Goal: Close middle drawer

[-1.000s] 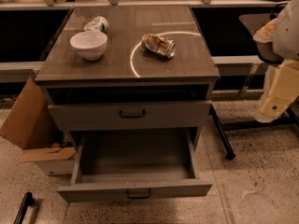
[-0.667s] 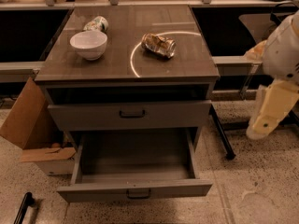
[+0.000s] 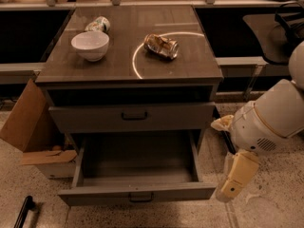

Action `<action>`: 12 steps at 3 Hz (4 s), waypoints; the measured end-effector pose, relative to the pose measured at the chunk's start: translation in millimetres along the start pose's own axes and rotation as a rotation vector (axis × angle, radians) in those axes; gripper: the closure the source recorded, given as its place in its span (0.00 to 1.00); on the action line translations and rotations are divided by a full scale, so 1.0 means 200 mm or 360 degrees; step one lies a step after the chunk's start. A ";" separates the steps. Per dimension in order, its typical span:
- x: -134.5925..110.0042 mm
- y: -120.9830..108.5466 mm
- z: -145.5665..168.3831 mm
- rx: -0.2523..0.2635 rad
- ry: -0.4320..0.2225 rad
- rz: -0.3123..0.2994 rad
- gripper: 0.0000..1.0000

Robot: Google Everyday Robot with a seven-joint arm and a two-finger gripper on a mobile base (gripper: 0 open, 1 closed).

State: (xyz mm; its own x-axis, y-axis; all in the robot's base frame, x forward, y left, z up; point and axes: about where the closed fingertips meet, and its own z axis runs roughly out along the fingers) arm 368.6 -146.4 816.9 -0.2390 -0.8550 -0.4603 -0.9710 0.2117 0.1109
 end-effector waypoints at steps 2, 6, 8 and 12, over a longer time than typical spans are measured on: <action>0.10 0.01 0.21 -0.0048 -0.0029 -0.0054 0.00; 0.36 -0.01 0.96 -0.0166 -0.0111 -0.0288 0.00; 0.65 -0.03 1.24 -0.0208 -0.0050 -0.0345 0.41; 0.92 -0.23 1.55 -0.0112 -0.0021 -0.0259 1.00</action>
Offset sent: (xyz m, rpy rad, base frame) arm -0.0175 0.0072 -0.1475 0.0817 0.0228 0.1275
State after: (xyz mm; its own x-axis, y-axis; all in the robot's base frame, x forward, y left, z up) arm 370.2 -165.8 453.8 -0.0790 -0.8689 -0.4886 -0.9948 0.0369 0.0952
